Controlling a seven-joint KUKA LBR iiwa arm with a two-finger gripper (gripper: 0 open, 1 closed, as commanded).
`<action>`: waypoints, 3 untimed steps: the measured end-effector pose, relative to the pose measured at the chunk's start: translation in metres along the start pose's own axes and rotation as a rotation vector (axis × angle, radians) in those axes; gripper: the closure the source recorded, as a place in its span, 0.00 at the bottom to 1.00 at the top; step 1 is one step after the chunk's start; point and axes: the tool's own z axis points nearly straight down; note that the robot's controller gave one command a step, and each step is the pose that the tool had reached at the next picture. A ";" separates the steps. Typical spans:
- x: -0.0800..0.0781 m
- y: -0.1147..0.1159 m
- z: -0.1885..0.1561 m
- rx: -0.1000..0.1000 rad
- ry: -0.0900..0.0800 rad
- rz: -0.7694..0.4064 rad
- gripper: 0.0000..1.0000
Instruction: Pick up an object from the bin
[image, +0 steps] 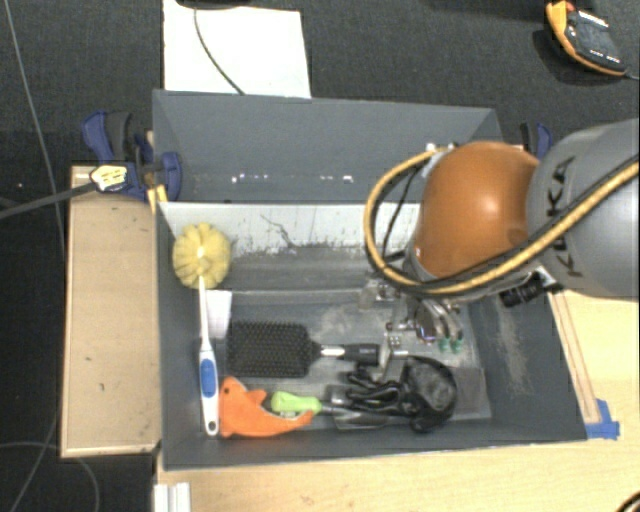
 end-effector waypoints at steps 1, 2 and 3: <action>-0.002 0.000 -0.005 -0.001 -0.009 0.003 0.00; 0.018 -0.048 0.104 0.000 -0.009 -0.128 0.00; 0.028 -0.039 0.065 0.000 -0.007 -0.319 0.00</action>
Offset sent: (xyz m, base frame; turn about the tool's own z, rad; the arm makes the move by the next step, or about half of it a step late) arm -0.0255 -0.0620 -0.1364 -0.1648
